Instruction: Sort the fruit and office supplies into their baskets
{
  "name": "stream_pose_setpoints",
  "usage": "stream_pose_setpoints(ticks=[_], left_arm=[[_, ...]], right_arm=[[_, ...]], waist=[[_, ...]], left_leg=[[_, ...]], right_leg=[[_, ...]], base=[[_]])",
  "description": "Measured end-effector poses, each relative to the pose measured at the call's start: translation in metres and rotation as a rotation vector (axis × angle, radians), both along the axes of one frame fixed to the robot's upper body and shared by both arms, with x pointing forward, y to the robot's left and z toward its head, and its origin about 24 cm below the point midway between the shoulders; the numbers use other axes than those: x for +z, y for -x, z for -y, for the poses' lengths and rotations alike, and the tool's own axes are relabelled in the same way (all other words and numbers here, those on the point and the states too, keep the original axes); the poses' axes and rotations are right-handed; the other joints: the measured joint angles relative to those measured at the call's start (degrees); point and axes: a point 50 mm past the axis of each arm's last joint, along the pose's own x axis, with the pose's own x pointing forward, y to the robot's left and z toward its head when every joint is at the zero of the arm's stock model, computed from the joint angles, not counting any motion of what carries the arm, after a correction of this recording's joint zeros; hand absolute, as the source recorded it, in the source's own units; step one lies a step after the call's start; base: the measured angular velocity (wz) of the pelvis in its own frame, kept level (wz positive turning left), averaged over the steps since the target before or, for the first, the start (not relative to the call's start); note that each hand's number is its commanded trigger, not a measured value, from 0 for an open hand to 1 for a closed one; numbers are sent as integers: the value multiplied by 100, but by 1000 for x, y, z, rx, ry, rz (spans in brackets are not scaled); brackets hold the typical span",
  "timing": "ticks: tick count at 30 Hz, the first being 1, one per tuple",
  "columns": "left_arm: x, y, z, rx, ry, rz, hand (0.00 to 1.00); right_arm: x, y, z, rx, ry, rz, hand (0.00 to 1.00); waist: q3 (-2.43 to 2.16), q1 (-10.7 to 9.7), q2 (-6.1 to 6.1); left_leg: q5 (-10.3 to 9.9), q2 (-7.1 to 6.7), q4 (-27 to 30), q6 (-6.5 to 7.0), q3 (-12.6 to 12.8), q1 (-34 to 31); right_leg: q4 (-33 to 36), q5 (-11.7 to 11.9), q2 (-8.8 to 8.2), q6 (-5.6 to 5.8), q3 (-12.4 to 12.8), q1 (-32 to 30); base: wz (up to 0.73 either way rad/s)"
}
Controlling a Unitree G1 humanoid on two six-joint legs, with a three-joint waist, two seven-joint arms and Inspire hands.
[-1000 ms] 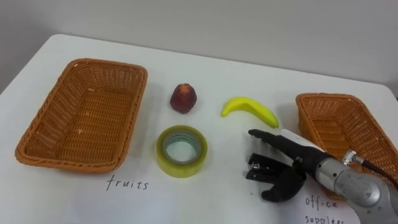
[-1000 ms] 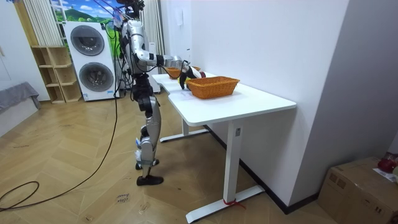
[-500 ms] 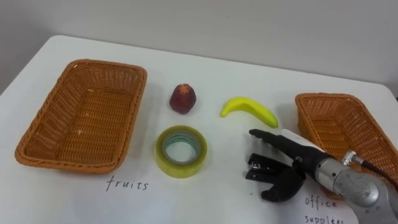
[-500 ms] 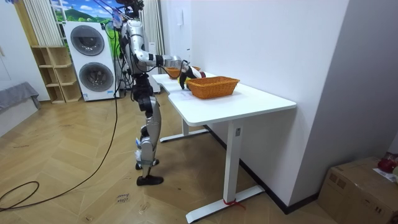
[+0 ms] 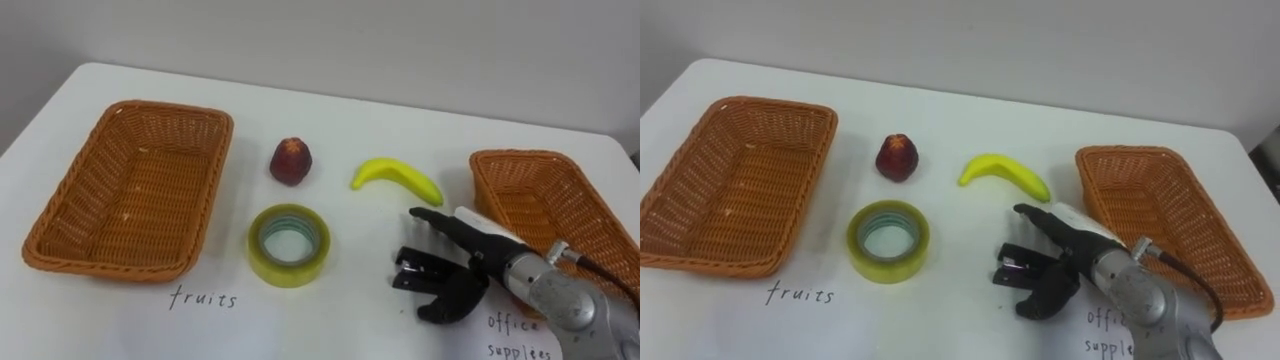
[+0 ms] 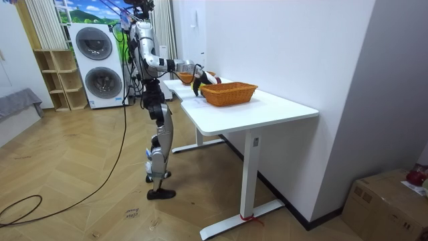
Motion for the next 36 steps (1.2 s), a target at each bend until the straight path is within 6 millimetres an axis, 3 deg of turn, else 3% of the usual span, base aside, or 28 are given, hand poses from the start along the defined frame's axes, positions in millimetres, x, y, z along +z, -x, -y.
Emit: stream_pose_setpoints(ticks=[21,36], left_arm=[[-2,-6,12,-8,23,19,0],[-2,-8,11,-2,10,12,0]], right_arm=[[-1,-2,-13,-26,3,6,0],[-2,-6,-18,-25,50,-65,0]], waist=[[-9,-22,18],[-34,-16,-99]], left_leg=[[0,3,31,0,5,-6],[0,2,26,0,-38,-13]], right_leg=[[9,1,-2,0,-18,12],[15,1,-3,0,-53,10]], base=[[0],[0]])
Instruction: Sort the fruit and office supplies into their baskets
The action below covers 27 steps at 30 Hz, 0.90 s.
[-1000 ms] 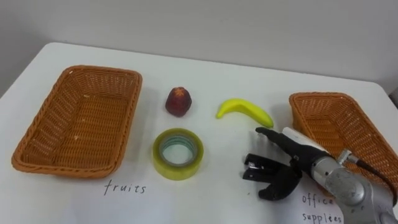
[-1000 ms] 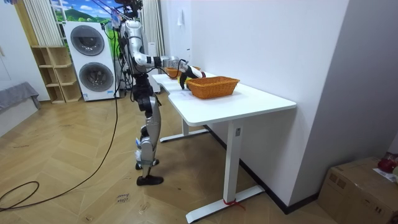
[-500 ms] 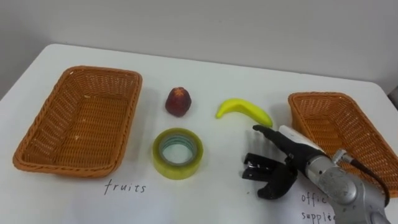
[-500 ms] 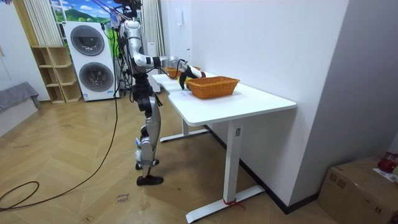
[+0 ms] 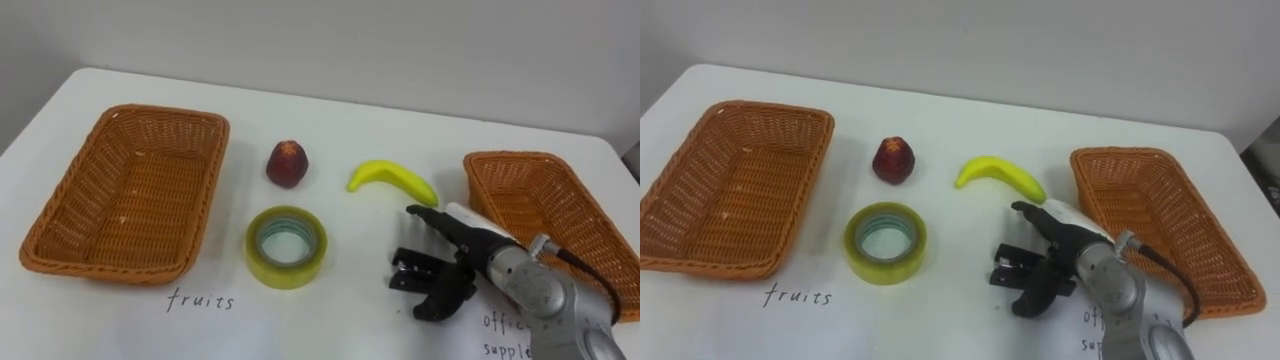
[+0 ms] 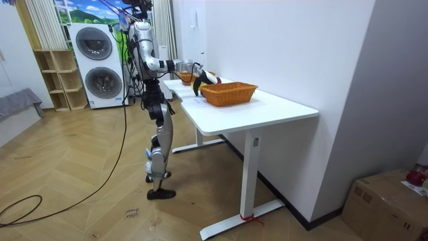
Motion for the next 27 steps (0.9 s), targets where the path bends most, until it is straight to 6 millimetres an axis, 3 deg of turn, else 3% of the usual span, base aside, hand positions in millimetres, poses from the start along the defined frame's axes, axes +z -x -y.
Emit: stream_pose_setpoints(ticks=[14,15,16,27], left_arm=[[1,-2,-1,2,-17,11,0],[1,-3,-1,2,-18,12,0],[1,-3,-1,2,-19,12,0],[4,-10,0,-7,-36,34,0]], right_arm=[[-5,1,2,-9,65,-29,0],[-5,1,3,-13,65,-31,46],[-5,1,3,-17,65,-33,100],[-5,1,-3,-8,124,21,100]], waist=[[-9,36,-80],[-9,36,-80],[-9,35,-80],[-13,62,-70]], left_leg=[[0,-5,16,0,-86,16],[0,-6,18,0,-86,15],[0,-6,20,0,-86,15],[1,-1,38,-2,-85,9]], right_leg=[[-4,3,-5,2,-96,18],[-5,4,-5,2,-97,20],[-5,4,-5,2,-98,21],[-7,14,1,-8,-95,23]], base=[[2],[0],[0],[0]])
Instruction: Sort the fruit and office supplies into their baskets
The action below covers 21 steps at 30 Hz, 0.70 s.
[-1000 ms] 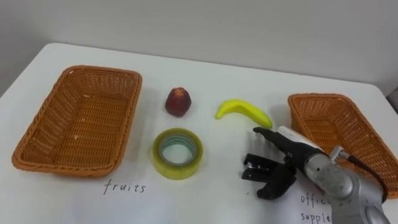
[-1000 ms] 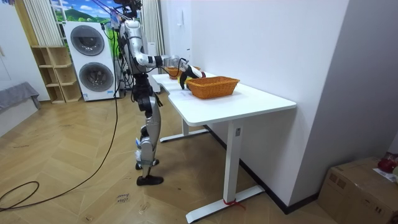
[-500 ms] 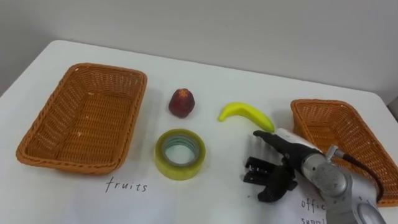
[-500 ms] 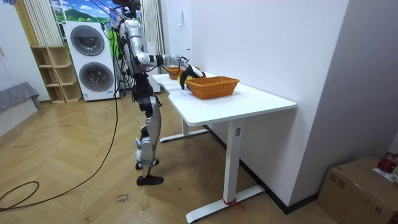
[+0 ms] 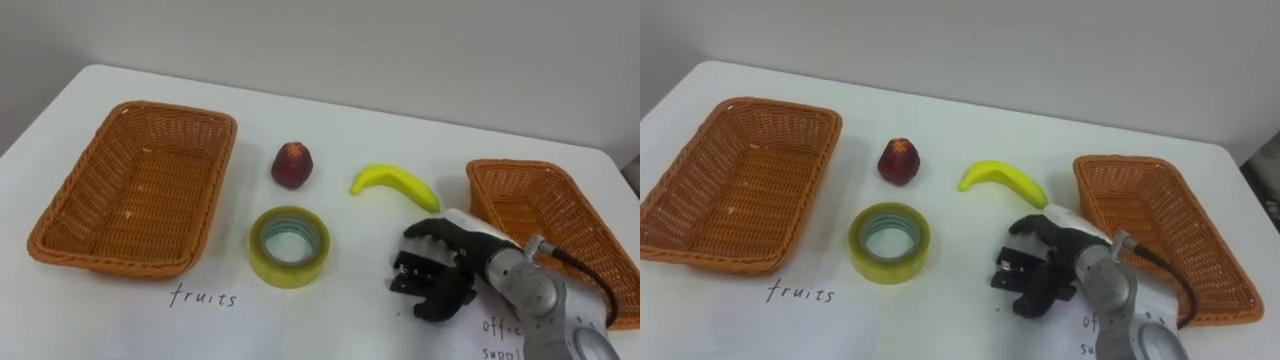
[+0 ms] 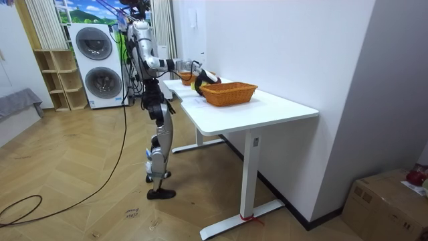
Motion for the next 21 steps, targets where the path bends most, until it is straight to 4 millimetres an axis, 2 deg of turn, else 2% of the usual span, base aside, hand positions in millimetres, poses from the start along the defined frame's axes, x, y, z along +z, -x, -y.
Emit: stream_pose_setpoints(ticks=[9,21], left_arm=[[0,3,-1,3,-24,5,0],[0,1,0,-3,-26,11,0]], right_arm=[[-4,-2,2,-35,57,44,100],[-4,-2,-2,-33,35,47,100]], waist=[[0,148,1],[0,125,0]], left_leg=[[0,-3,-10,0,-41,-3],[0,-2,-40,0,-67,8]], right_leg=[[-3,0,0,0,-23,4],[-4,0,4,0,-33,0]], base=[[2],[1]])
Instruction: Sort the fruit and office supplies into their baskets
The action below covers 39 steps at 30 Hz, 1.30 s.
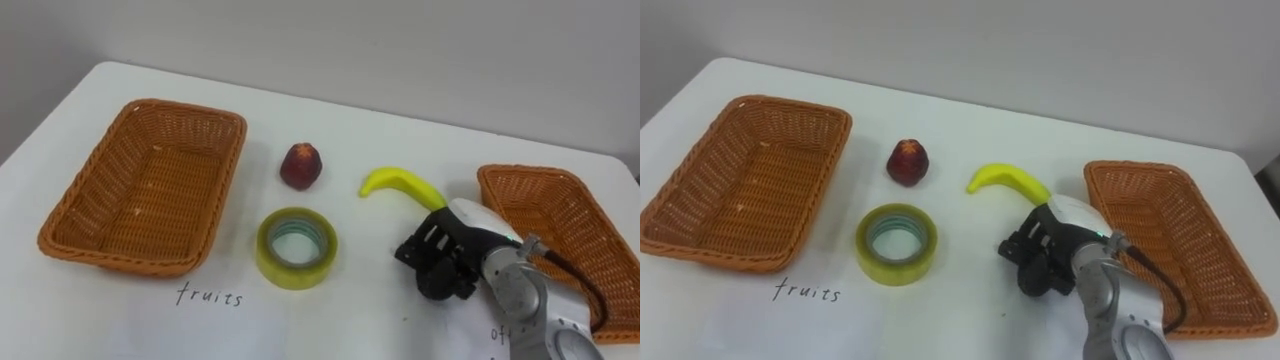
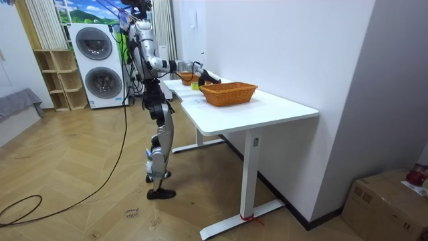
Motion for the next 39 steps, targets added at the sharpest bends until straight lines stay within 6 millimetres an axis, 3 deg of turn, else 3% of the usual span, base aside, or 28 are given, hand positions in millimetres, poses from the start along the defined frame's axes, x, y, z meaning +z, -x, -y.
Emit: stream_pose_setpoints(ticks=[8,14,19,26,33,39], left_arm=[[1,0,0,3,-20,15,0],[1,-2,4,-14,-5,46,0],[1,-3,5,-21,3,58,0],[2,6,2,1,5,69,0],[2,23,-6,55,-5,51,0],[3,22,-7,62,-3,55,0]], right_arm=[[4,-3,-3,7,-11,30,100],[11,-1,-4,28,-20,76,100],[20,6,-6,54,-83,112,100],[28,5,-6,72,-226,149,100],[47,-2,8,46,-290,268,100],[61,-3,16,16,-367,358,100]], waist=[[8,-16,22],[57,-126,172],[61,-154,251],[50,-217,235],[51,-214,138],[60,-219,148]], left_leg=[[1,1,-16,-1,59,-13],[1,-6,-33,0,88,-26],[6,-11,-34,-6,120,-54],[9,-7,-33,-4,109,-29],[13,-10,-31,4,82,-31],[14,-10,-36,5,80,-20]], right_leg=[[2,0,8,0,112,-10],[1,0,11,0,192,-42],[-2,0,42,0,297,-115],[-14,0,23,0,343,-114],[-8,-1,16,1,330,-92],[-7,-1,20,1,317,-55]], base=[[-4],[-2],[-7],[-1],[0],[0]])
